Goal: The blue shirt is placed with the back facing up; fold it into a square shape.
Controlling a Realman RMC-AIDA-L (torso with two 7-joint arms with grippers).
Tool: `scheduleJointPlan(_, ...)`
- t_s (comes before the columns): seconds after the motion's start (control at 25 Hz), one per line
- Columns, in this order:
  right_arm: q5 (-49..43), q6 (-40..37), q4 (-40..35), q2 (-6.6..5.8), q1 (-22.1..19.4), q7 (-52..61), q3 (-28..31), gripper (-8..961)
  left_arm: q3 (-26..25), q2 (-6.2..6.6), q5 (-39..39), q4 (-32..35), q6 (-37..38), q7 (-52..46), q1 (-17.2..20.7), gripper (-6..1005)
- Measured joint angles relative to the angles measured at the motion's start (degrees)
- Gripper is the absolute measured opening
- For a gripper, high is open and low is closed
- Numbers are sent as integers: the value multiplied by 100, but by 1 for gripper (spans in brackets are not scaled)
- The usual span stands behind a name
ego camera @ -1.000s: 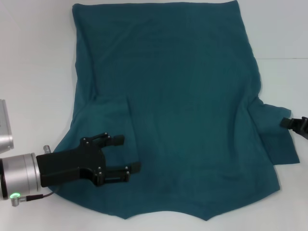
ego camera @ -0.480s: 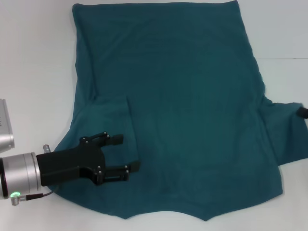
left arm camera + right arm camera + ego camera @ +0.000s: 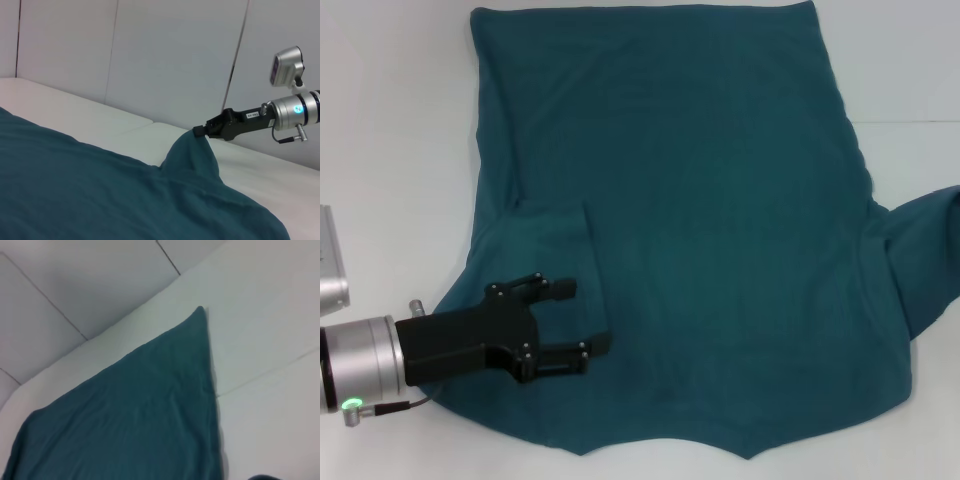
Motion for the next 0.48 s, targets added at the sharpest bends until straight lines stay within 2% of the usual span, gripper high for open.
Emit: scheduleJointPlan(0.48,-17,282,-17,-59,204,-344,-17,29,0,0,-29,-32,-76,-36,-38,885)
